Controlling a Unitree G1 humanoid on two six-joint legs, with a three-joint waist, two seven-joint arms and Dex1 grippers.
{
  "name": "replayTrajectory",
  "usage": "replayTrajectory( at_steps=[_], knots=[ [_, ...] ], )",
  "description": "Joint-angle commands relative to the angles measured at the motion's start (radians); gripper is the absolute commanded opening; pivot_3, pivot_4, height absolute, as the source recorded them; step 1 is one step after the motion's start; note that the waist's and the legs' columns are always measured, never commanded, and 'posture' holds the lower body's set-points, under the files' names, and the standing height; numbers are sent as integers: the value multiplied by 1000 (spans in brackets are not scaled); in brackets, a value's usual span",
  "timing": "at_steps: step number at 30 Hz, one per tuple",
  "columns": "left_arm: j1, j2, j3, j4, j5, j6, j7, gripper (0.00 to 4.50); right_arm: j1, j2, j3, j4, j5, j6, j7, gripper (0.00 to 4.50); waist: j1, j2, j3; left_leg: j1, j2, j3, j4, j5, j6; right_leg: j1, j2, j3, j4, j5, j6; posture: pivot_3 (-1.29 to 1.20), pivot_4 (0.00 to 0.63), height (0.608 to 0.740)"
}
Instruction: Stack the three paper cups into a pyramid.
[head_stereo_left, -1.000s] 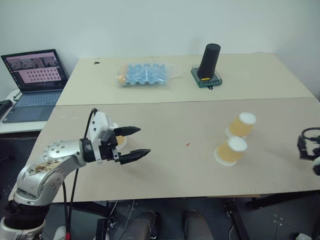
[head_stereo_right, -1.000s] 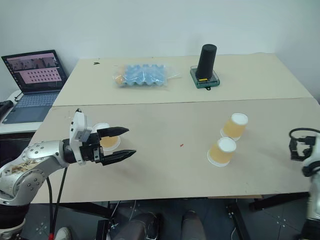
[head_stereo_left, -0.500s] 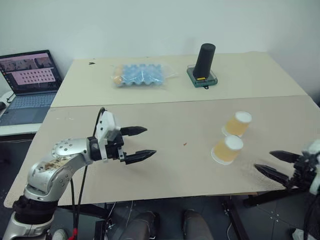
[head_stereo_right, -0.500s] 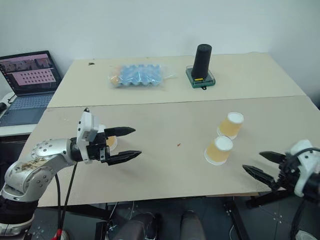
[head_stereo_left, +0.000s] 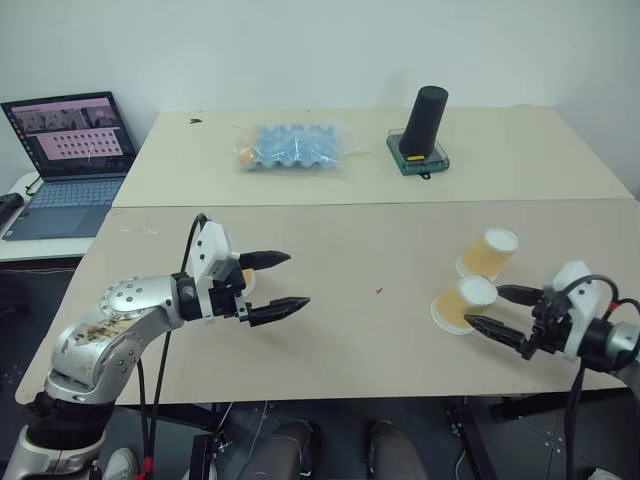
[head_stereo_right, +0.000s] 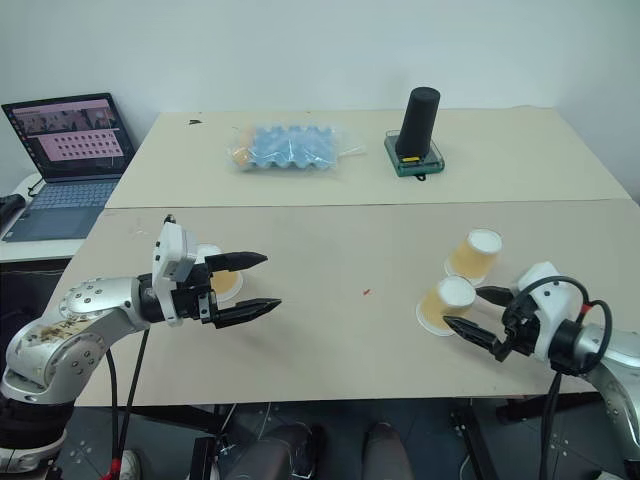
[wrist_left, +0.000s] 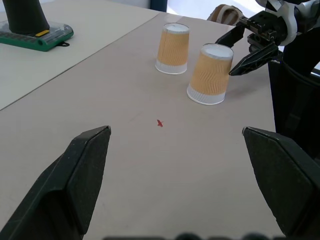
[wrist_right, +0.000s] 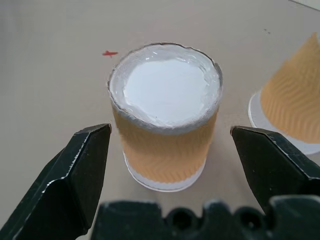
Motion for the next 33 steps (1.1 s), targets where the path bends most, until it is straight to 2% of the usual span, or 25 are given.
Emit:
replayTrajectory(
  at_steps=[1,17,21,23,29,33],
  knots=[
    [-5,2,28,-40,-6,3,11,4500,-34,6,6,-32,-2,6,-18,4458,0,0,0,0,0,0,0,0,0,0,0,0,0,0,0,0,150,740],
    [-4,8,34,-50,-12,21,22,4500,-94,30,57,9,-35,3,-35,4458,0,0,0,0,0,0,0,0,0,0,1,0,0,0,0,0,150,740],
    [-2,10,37,-51,-13,25,23,4500,-104,34,64,12,-43,1,-35,3408,0,0,0,0,0,0,0,0,0,0,1,0,0,0,-1,0,150,740],
    [0,10,38,-53,-12,27,23,4500,-113,36,66,14,-43,5,-36,2729,0,0,0,0,0,0,0,0,0,0,1,0,0,0,-1,0,150,740],
    [13,13,48,-60,-10,37,30,4500,-147,38,68,14,-41,4,-38,2661,0,0,0,0,0,0,0,0,0,0,1,0,0,1,-1,0,150,740],
    [47,23,66,-80,-16,51,41,4500,-252,48,81,-15,17,34,-30,2661,-10,0,0,0,1,0,0,0,0,0,1,1,0,1,-1,0,150,740]
  ],
)
